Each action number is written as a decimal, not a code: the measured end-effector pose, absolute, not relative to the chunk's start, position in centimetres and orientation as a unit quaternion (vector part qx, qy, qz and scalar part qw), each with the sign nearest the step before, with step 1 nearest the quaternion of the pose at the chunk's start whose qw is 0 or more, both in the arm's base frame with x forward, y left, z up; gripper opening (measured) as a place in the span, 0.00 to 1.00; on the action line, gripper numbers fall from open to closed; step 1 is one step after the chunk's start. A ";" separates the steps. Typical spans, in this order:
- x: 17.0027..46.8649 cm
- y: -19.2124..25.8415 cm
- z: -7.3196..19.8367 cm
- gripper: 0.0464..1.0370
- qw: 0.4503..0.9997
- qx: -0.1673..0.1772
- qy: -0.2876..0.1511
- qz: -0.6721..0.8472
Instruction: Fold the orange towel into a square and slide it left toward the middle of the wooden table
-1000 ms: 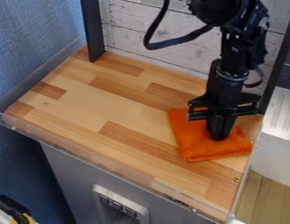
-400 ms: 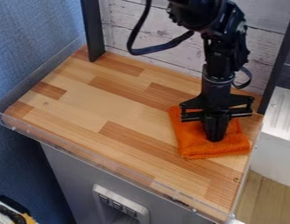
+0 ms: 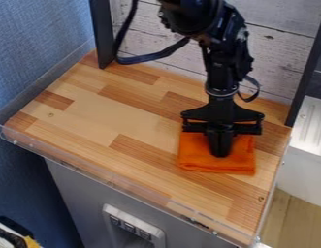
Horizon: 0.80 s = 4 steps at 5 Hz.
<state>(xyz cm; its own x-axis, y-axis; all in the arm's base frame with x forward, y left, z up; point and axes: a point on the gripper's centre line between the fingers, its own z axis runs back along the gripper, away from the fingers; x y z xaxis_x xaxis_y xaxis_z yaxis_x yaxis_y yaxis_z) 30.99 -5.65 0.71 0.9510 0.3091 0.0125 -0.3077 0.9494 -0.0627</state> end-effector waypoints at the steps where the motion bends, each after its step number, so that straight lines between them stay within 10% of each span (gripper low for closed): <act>1: 30.2 -4.3 0.7 0.01 0.993 -0.019 -0.013 0.112; 2: 29.7 -3.7 0.7 0.04 0.997 -0.007 -0.016 0.071; 4: 28.4 -2.6 2.0 0.44 1.000 0.015 0.018 0.021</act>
